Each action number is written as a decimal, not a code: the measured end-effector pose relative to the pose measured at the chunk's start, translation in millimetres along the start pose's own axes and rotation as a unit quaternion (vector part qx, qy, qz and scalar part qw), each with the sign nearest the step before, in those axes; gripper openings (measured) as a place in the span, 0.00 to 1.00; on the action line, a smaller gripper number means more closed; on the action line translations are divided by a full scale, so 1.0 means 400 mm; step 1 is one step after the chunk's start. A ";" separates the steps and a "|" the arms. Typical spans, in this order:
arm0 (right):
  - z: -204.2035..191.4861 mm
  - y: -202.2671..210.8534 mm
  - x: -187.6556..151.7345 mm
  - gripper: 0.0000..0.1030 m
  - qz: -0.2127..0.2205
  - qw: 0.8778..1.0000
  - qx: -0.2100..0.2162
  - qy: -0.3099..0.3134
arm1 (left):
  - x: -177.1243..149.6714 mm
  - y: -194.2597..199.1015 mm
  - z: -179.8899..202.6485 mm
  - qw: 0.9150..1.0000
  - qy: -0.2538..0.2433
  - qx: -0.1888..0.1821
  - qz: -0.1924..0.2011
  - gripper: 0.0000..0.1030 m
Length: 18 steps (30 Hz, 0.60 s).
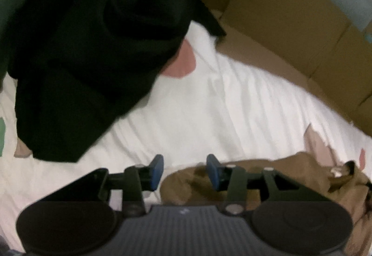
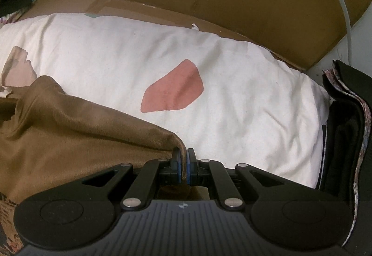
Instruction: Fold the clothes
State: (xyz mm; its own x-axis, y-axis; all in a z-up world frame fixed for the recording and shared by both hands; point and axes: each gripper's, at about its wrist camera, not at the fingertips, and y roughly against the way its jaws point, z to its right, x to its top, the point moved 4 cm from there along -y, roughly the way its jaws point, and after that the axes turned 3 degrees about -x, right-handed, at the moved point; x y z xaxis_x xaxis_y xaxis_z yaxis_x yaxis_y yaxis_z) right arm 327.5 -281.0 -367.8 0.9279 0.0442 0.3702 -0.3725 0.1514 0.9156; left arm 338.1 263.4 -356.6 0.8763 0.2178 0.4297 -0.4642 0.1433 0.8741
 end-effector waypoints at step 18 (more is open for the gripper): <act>0.007 0.042 0.035 0.02 0.032 0.999 -0.003 -0.006 | -0.031 0.038 -0.025 0.999 -0.006 -0.044 -0.002 0.04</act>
State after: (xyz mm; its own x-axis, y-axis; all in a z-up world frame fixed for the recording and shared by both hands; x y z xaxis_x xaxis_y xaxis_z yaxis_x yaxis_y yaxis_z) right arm 334.3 -280.7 -346.6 0.9017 0.0417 0.4304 -0.4314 0.1544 0.8888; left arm 319.0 272.5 -350.8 0.8794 0.2049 0.4296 -0.4698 0.2285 0.8527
